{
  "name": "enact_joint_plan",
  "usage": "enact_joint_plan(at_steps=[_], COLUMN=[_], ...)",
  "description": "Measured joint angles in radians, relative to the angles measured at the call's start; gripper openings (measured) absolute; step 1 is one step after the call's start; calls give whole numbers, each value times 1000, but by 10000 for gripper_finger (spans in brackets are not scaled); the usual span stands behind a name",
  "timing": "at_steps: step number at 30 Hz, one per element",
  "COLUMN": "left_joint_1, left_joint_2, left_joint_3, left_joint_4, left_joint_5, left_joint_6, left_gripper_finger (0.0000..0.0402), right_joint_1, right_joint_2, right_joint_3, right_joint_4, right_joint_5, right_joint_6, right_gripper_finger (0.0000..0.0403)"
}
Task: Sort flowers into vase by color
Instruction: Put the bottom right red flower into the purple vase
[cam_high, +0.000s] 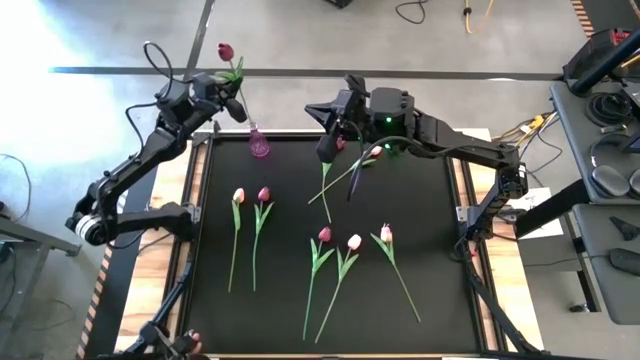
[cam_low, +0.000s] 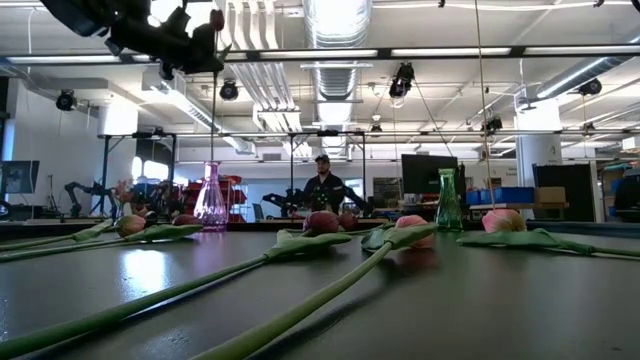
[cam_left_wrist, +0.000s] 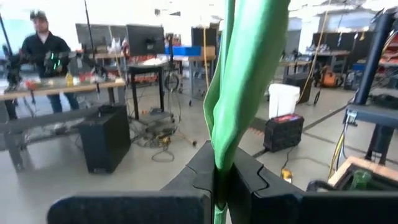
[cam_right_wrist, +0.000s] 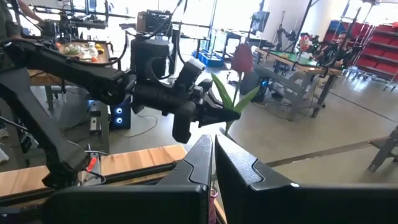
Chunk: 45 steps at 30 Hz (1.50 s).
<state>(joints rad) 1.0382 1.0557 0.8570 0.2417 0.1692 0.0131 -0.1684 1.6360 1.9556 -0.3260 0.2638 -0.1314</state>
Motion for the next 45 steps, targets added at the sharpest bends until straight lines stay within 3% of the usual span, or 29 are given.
enact_joint_plan(at_steps=[20, 29, 33, 45], left_joint_1=[5, 8, 7, 7], left_joint_2=[140, 104, 95, 80], left_joint_3=[-33, -231, -283, -312], left_joint_4=[18, 254, 261, 267], left_joint_5=[33, 58, 58, 50], left_joint_6=[60, -11, -22, -22], left_gripper_finger=[0, 0, 2, 92], right_joint_1=[0, 0, 0, 0], right_joint_2=[0, 0, 1, 1], right_joint_3=[0, -1, -1, -2], right_joint_4=[-33, -43, -43, -55], right_joint_5=[0, 0, 0, 0], right_joint_6=[0, 0, 0, 26], right_gripper_finger=[13, 13, 13, 13])
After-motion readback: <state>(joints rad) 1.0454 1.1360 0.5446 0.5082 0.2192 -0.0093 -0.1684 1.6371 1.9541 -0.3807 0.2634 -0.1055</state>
